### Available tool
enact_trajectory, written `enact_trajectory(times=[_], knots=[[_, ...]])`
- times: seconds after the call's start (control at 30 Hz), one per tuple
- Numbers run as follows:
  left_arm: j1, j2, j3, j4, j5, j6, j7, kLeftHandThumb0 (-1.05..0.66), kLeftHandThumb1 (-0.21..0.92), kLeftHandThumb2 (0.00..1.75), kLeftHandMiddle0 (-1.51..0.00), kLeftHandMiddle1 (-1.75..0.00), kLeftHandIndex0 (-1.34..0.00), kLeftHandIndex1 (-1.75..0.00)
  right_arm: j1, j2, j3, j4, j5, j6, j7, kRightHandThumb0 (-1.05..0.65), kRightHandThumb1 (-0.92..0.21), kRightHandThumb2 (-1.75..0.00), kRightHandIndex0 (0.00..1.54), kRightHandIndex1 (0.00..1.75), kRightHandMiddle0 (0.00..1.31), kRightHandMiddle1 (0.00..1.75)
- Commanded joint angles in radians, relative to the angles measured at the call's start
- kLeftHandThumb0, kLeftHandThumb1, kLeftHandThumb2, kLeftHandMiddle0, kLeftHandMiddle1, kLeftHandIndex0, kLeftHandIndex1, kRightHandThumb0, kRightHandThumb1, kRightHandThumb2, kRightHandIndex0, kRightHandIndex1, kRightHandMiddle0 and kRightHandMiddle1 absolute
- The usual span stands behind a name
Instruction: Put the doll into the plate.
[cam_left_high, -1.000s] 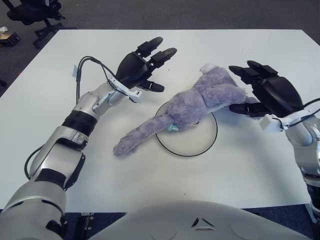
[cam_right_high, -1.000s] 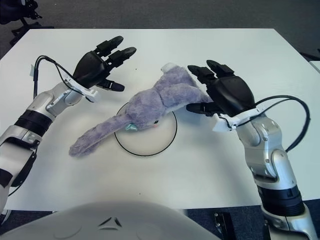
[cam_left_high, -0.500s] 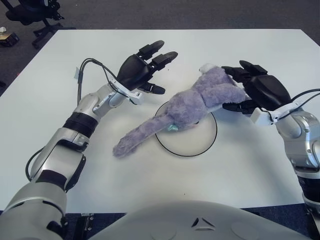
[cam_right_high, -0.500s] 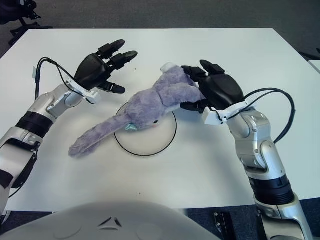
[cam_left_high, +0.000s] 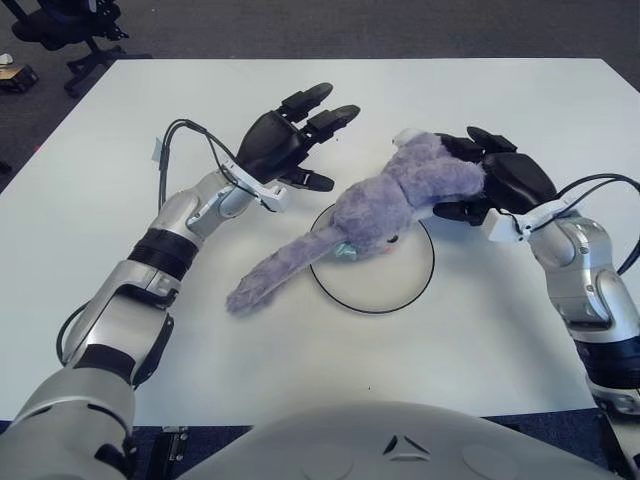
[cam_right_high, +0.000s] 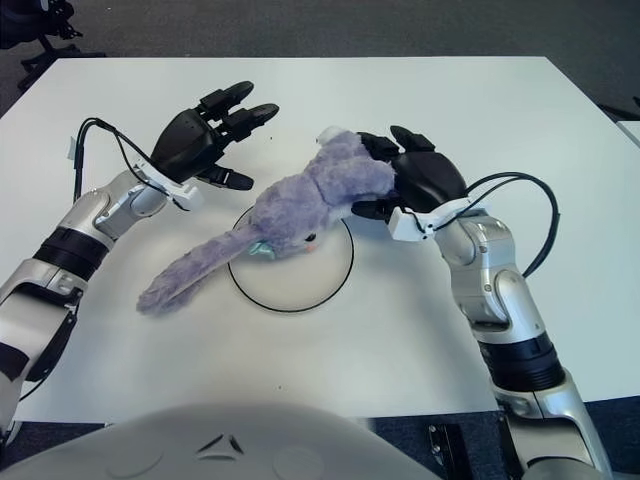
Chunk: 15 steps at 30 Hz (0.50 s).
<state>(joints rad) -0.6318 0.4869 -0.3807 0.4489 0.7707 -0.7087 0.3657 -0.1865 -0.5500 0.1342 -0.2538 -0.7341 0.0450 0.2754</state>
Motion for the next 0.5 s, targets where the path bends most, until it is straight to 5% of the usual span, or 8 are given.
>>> enact_trajectory(times=[0.0,0.47], knots=[[0.016,-0.002,0.02,-0.018,-0.019,0.005,-0.018,-0.85,0.92,0.49,-0.35,0.0,-0.4,-0.09,-0.007,0.019,0.033,0.061,-0.025,-0.013,-0.038,-0.94,-0.92,-0.49,0.01,0.0,0.18,0.08],[0.034,-0.015,0.038,-0.038,-0.046,0.003,-0.051,-0.85,0.92,0.48,-0.35,0.0,-0.4,-0.09,-0.013,0.035,0.085,0.15,-0.049,-0.045,-0.146,-0.93,-0.92,-0.48,0.11,0.02,0.3,0.1]])
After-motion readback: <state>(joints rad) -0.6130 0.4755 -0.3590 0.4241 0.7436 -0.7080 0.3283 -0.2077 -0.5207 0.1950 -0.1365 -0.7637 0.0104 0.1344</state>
